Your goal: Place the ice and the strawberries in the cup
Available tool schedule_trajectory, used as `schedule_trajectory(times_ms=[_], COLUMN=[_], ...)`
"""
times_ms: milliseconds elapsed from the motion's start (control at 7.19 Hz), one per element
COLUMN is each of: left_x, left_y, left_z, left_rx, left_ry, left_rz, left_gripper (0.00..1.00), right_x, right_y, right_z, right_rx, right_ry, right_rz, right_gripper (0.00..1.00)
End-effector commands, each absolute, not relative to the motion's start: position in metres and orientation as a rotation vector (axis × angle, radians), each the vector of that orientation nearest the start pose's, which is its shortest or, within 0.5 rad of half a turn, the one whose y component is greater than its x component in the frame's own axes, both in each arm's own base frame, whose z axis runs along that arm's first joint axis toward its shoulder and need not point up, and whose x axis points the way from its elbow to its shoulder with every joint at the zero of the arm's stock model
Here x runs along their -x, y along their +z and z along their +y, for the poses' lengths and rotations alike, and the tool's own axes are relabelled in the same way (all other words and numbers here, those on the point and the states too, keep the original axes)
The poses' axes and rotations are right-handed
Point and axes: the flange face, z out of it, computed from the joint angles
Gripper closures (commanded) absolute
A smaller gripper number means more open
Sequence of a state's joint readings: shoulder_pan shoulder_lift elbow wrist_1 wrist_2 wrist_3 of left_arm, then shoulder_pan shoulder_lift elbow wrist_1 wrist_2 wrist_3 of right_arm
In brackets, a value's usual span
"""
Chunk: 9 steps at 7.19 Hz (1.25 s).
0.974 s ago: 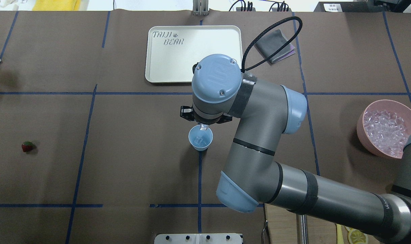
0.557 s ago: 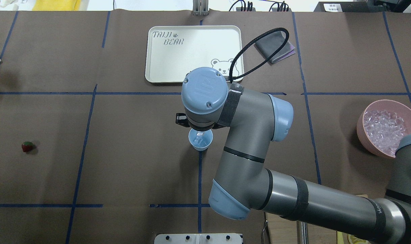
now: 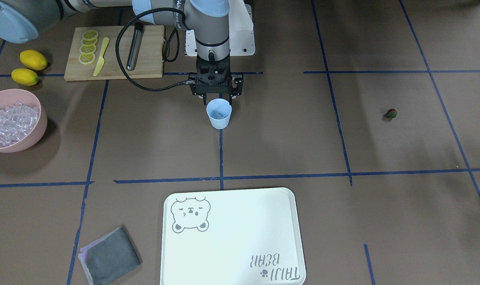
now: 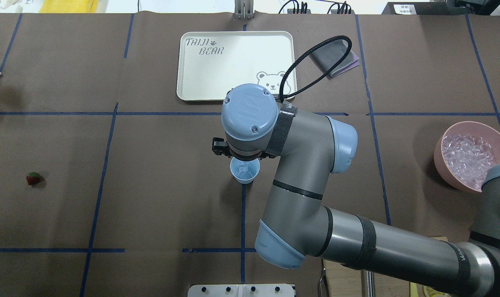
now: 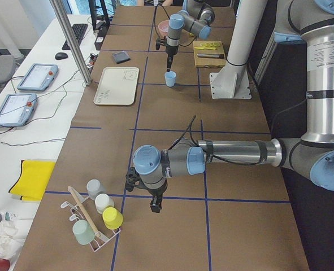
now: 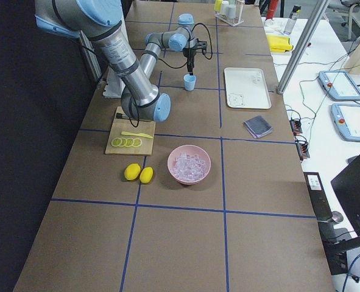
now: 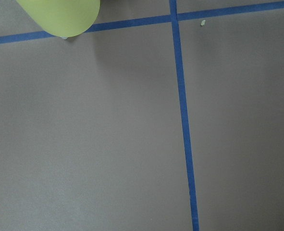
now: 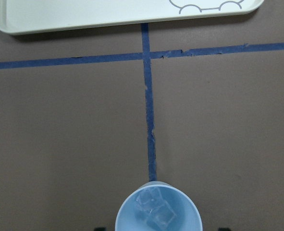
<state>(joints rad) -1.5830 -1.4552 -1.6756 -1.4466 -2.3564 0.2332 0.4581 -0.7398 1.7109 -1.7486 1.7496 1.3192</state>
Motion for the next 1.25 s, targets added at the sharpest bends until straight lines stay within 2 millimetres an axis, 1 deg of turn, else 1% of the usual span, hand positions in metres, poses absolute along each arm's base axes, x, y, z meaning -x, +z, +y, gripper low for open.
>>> schedule_trajectory(times_ms=[0,139,278,417,557,696,835,974,1113], left_x=[0.068,0.068,0.068,0.067,0.067,0.067,0.066,0.066,0.067], left_y=[0.673,0.669,0.671,0.671,0.665,0.660,0.647,0.636,0.627], left_z=[-0.431,-0.433,-0.433,-0.434,-0.439,-0.443,-0.455,-0.468,-0.482], left_rx=[0.032,0.023,0.030,0.031,0.013,0.004,-0.027,-0.048,-0.068], left_ry=[0.157,0.161,0.160,0.164,0.171,0.166,0.181,0.189,0.199], left_rz=[0.795,0.794,0.784,0.779,0.779,0.785,0.785,0.782,0.776], left_gripper=[0.00,0.00,0.00,0.00,0.00,0.00,0.00,0.00,0.00], right_x=[0.534,0.510,0.479,0.442,0.396,0.340,0.294,0.253,0.215], right_y=[0.122,0.124,0.130,0.148,0.180,0.203,0.217,0.248,0.294], right_z=[-0.425,-0.450,-0.475,-0.491,-0.493,-0.496,-0.511,-0.526,-0.533], right_rx=[-0.111,-0.083,-0.060,-0.076,-0.082,-0.102,-0.101,-0.114,-0.121], right_ry=[0.146,0.155,0.137,0.097,0.063,0.003,-0.053,-0.138,-0.241], right_rz=[-0.800,-0.806,-0.794,-0.781,-0.766,-0.737,-0.708,-0.674,-0.641], right_gripper=[0.00,0.00,0.00,0.00,0.00,0.00,0.00,0.00,0.00])
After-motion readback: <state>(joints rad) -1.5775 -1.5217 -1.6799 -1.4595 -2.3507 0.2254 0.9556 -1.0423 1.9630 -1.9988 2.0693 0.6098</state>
